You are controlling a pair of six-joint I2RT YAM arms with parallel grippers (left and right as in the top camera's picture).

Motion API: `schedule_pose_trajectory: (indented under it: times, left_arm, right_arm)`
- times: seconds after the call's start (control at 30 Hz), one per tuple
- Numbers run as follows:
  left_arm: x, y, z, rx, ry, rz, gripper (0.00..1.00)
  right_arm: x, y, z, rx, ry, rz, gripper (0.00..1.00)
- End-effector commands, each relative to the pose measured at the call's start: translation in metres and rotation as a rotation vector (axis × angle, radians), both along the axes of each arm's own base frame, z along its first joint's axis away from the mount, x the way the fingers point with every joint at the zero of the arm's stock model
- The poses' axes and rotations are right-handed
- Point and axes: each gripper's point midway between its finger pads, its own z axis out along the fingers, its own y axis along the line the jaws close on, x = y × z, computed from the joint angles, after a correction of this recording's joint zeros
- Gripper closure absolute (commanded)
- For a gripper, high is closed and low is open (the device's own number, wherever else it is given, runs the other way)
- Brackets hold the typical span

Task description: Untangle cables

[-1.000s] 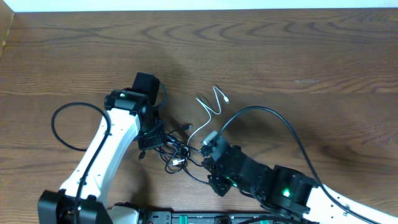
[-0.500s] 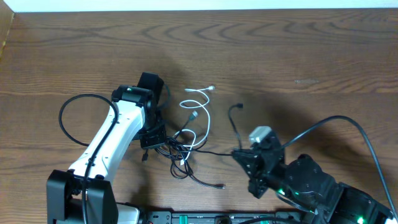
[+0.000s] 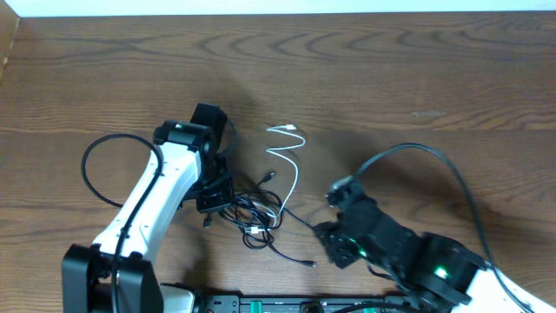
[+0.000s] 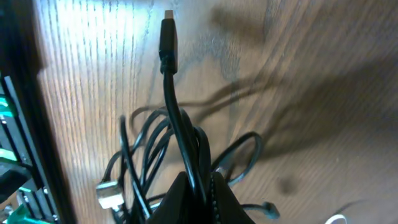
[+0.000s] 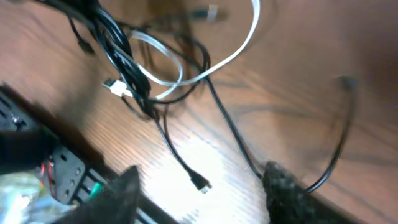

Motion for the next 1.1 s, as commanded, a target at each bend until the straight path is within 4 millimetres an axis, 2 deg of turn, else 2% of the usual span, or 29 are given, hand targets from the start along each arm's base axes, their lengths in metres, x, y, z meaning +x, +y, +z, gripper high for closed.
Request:
schedule_pose_trajectory:
  times: [0.0, 0.07, 0.13, 0.3, 0.47, 0.6, 0.67, 0.73, 0.83, 0.87, 1.07]
  left_arm:
    - [-0.002, 0.001, 0.013, -0.021, -0.043, -0.014, 0.92]
    - [-0.002, 0.000, 0.016, -0.025, -0.058, -0.015, 0.93]
    - [-0.003, -0.001, 0.017, -0.036, -0.055, -0.016, 0.93]
    - [-0.005, -0.008, 0.018, -0.080, -0.052, -0.052, 0.92]
    - [-0.009, -0.009, 0.019, -0.088, -0.034, -0.058, 0.93]
    - [-0.011, -0.008, 0.019, -0.087, -0.027, -0.061, 0.92]
    - [-0.011, -0.008, 0.019, -0.089, -0.029, -0.073, 0.92]
    - [-0.011, -0.008, 0.019, -0.089, -0.030, -0.075, 0.93]
    - [-0.012, -0.008, 0.019, -0.088, -0.027, -0.075, 0.93]
    - [-0.012, -0.008, 0.019, -0.087, -0.028, -0.075, 0.93]
    - [-0.004, -0.002, 0.017, -0.050, -0.060, -0.076, 0.93]
  right_arm:
    - [-0.011, 0.024, -0.018, 0.004, 0.078, 0.128, 0.36]
    - [-0.024, 0.052, -0.020, 0.062, 0.102, 0.314, 0.36]
    - [-0.026, 0.067, -0.022, 0.095, 0.104, 0.382, 0.37]
    - [-0.006, 0.094, -0.030, 0.130, 0.037, 0.390, 0.39]
    - [0.014, 0.109, -0.047, 0.102, -0.036, 0.390, 0.39]
    - [0.020, 0.115, -0.062, 0.078, -0.042, 0.384, 0.39]
    - [0.023, 0.119, -0.066, 0.081, -0.045, 0.384, 0.43]
    - [0.025, 0.123, -0.066, 0.090, -0.054, 0.383, 0.48]
    - [0.027, 0.126, -0.063, 0.106, -0.068, 0.384, 0.96]
    - [0.027, 0.126, -0.062, 0.110, -0.071, 0.383, 0.99]
    - [0.014, 0.136, -0.044, 0.198, -0.045, 0.454, 0.99]
